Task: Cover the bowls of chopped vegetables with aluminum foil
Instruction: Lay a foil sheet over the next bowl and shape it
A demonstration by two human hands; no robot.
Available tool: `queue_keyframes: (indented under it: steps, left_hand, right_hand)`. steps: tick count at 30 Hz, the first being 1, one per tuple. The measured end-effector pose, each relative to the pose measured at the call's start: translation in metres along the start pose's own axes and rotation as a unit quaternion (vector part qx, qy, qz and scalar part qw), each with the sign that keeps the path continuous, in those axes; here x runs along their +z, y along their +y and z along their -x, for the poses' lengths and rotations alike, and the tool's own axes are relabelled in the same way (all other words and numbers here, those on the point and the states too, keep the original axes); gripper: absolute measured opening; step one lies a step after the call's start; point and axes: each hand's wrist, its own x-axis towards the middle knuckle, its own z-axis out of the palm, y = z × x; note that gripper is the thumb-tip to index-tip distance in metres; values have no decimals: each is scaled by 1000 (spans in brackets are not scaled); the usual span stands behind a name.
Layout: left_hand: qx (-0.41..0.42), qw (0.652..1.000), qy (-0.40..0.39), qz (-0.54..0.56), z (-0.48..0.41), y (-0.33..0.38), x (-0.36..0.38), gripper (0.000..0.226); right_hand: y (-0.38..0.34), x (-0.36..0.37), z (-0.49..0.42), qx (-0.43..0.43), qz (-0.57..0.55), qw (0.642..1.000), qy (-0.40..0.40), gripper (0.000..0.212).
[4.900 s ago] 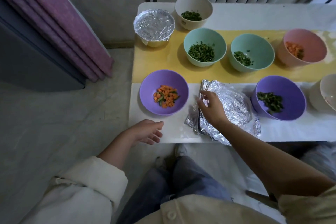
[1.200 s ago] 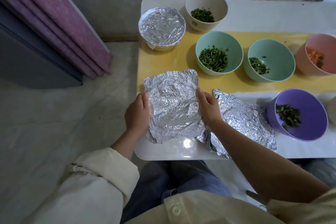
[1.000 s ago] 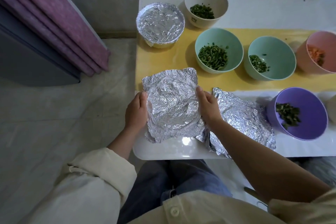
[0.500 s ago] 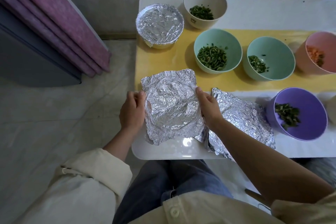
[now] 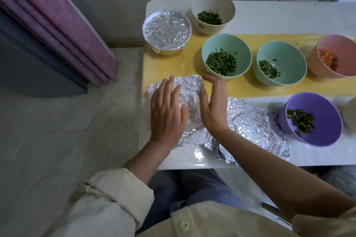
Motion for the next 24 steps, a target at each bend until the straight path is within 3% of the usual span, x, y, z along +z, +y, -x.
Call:
queue_keyframes:
  steps: [3, 8, 11, 15, 20, 24]
  left_hand:
    - [5, 996, -70, -57, 6, -10, 15, 55]
    - [-11, 990, -108, -93, 5, -29, 29, 61]
    - [-12, 992, -106, -72, 8, -35, 33, 62]
    - [-28, 996, -78, -14, 6, -37, 32, 60]
    - [-64, 990, -31, 119, 2, -47, 34, 49]
    - [-143, 966, -4, 214, 2, -51, 38, 41]
  right_hand:
    - [4, 10, 7, -64, 60, 989, -118, 46]
    - [28, 22, 12, -26, 195, 952, -233, 67]
    - [31, 27, 11, -3, 196, 953, -230, 67]
    - [36, 28, 9, 21, 125, 976, -177, 49]
    - [42, 30, 1, 100, 24, 984, -148, 32]
    - [45, 29, 0, 203, -69, 966, -142, 21]
